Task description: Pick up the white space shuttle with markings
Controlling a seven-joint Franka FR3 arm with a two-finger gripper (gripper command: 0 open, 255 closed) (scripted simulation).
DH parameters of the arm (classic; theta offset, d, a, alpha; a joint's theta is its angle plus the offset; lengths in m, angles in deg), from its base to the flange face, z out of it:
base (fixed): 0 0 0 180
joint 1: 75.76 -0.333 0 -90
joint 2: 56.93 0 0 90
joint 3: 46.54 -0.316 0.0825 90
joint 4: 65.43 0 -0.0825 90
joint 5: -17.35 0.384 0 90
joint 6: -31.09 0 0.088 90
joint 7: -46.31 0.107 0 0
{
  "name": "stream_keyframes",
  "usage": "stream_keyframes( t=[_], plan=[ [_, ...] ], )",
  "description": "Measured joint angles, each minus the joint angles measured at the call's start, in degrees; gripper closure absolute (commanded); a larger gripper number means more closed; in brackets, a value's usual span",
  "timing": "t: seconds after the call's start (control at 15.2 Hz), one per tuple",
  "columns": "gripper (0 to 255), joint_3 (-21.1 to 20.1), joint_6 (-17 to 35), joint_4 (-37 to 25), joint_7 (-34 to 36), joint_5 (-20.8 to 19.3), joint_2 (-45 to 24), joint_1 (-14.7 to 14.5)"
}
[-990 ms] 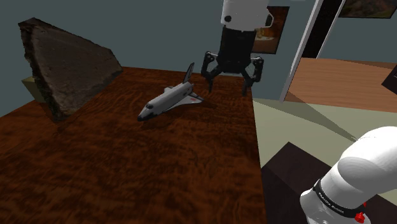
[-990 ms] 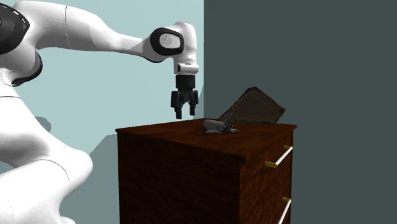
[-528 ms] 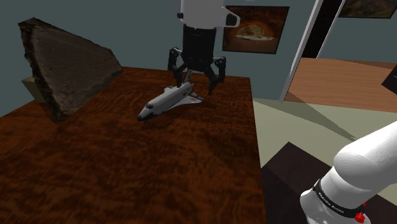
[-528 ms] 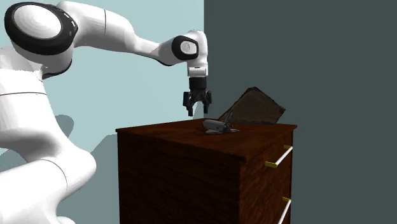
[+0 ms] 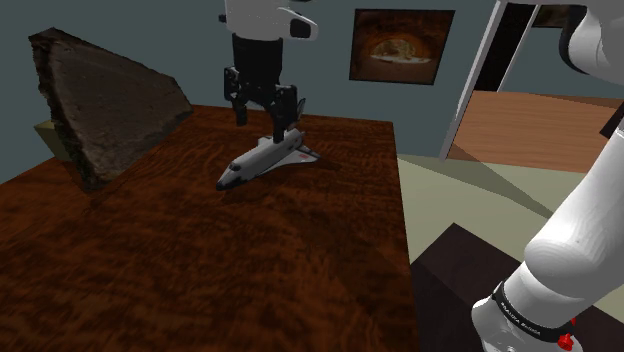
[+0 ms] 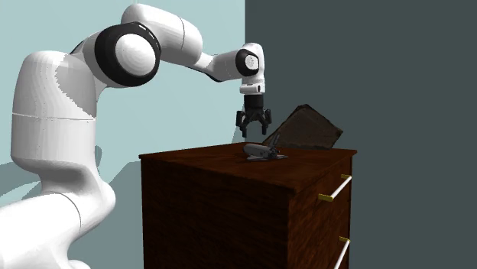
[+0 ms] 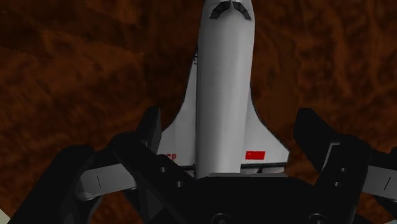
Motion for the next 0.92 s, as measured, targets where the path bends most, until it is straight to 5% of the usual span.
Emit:
stream_keyframes(
  t=[0.46,0.53,0.92],
  plan=[
    [0,0.4,5.3,5.5,0.4,0.3,0.4,0.6],
    [255,0.4,5.5,5.7,0.5,0.3,0.4,0.6],
    [255,0.3,5.7,5.9,0.5,0.3,0.5,0.6]
  ],
)
